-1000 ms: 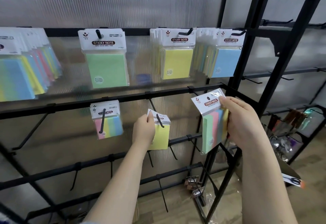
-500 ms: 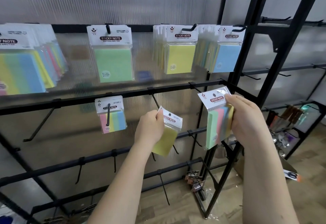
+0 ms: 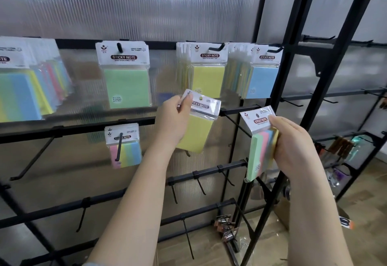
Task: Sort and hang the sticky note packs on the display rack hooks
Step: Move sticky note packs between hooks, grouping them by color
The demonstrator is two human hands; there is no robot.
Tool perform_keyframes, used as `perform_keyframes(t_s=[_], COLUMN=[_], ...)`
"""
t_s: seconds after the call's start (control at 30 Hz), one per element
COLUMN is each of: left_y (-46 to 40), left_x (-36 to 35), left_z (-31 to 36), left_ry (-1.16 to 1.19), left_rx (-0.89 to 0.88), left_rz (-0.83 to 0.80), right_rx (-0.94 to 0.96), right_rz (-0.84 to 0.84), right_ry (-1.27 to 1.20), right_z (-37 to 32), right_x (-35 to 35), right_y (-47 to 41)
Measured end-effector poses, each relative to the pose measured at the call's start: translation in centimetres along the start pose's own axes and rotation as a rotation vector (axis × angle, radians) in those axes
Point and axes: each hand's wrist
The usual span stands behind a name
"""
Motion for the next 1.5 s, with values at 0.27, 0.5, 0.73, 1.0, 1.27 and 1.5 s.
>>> perform_keyframes(t_s=[0.27,0.5,0.73,1.0,1.27,1.5], left_y=[-2.8,-5.5,-5.7,-6.0,-7.5,-7.0], left_x=[-1.1,-2.2,-3.1,-3.4,-4.0,-4.4], left_z=[4.5,6.3,7.0,5.3,4.2,3.6], left_ry=[0.171,0.292,0.306,0.248,0.164,0.135], left_rx=[-0.149,-0.243,-0.252,-0.263,-0.260,-0.221], left_rz=[0.037,0.153,0.206,0.284,0.280,0.297], right_rx=[0.034,0.050,0.046,0.023,0.007,0.014], right_rz=[0.021,0.001,-0.020,-0.033,-0.056,-0.071], right_ry=[-0.002,0.029,0.039,0.043,0.041,0.041], right_z=[-0.3,-0.2,0.0,0.5,0.3,0.1], right_x=[0.5,0.6,0.7,0.5,0.3,0.4], right_y=[-0.9,-1.7,-2.4,-3.0,-3.5,-4.2])
Point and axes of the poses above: each hand's wrist, its own y-axis away from the middle knuckle, its own x-axis out of the back of the hand, z = x × y, and after that the axes turned 5 degrees about x, right-handed
